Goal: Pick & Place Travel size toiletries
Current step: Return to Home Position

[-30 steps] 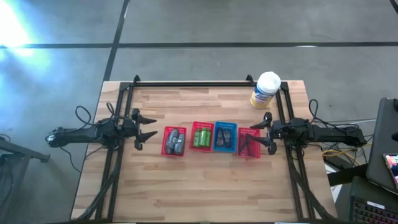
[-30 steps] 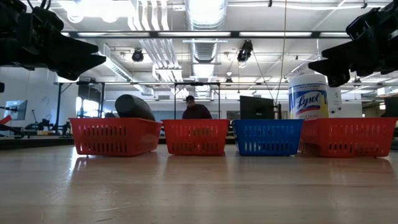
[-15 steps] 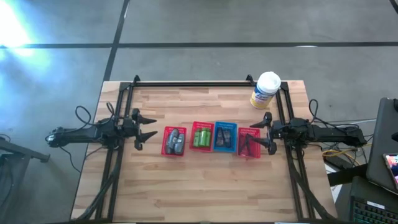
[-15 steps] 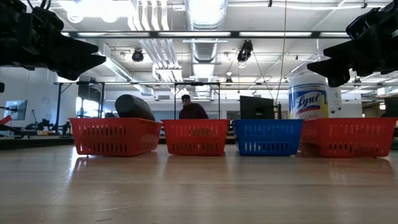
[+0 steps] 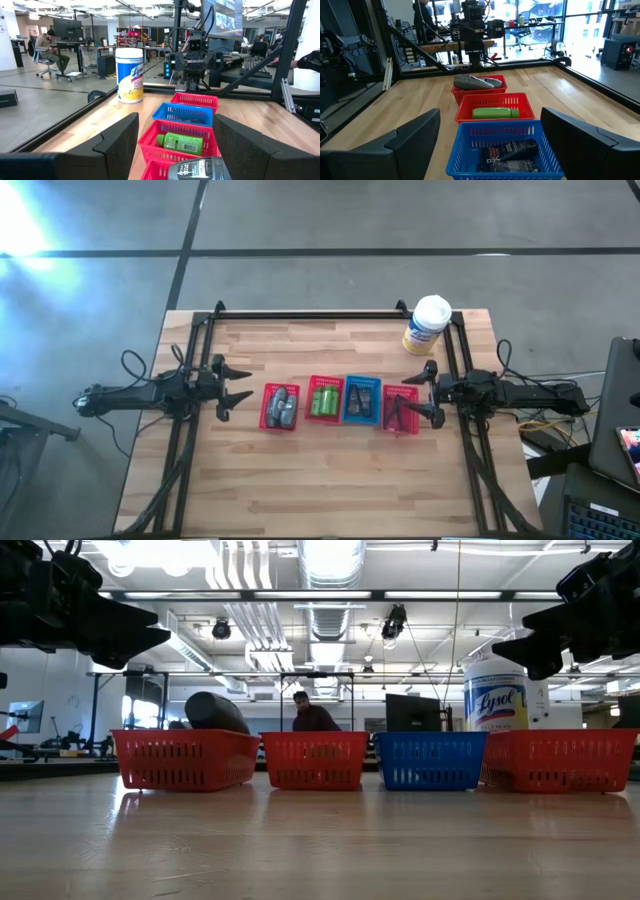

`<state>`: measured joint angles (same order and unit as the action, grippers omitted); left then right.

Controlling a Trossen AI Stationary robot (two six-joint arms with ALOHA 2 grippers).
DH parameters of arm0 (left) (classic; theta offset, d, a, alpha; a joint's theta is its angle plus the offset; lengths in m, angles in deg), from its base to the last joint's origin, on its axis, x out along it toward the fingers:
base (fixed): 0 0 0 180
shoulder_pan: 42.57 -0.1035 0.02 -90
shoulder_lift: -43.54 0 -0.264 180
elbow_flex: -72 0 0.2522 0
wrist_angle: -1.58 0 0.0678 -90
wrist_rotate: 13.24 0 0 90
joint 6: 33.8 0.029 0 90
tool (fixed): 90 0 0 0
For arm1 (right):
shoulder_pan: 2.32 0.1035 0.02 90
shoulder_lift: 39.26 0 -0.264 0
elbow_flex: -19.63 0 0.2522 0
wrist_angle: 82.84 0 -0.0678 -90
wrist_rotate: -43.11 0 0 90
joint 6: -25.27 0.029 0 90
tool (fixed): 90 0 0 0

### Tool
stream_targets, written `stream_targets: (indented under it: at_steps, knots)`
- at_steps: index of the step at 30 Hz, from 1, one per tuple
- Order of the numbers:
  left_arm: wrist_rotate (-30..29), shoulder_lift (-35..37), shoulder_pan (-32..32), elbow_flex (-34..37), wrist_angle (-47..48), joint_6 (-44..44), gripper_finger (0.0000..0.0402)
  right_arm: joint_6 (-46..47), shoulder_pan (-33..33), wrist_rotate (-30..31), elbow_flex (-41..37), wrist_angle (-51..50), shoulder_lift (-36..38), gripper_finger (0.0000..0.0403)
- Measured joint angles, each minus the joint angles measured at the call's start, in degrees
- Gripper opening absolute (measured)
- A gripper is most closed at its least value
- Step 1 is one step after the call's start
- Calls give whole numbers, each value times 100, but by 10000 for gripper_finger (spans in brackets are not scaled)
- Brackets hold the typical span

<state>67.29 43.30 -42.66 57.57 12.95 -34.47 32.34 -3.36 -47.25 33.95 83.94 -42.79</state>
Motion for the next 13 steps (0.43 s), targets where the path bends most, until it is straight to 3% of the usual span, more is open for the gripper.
stream_targets:
  at_steps: [13]
  knots:
    - [0,0,-1,-2,-1,-1,259,-10,0,0,0,-2,-2,353]
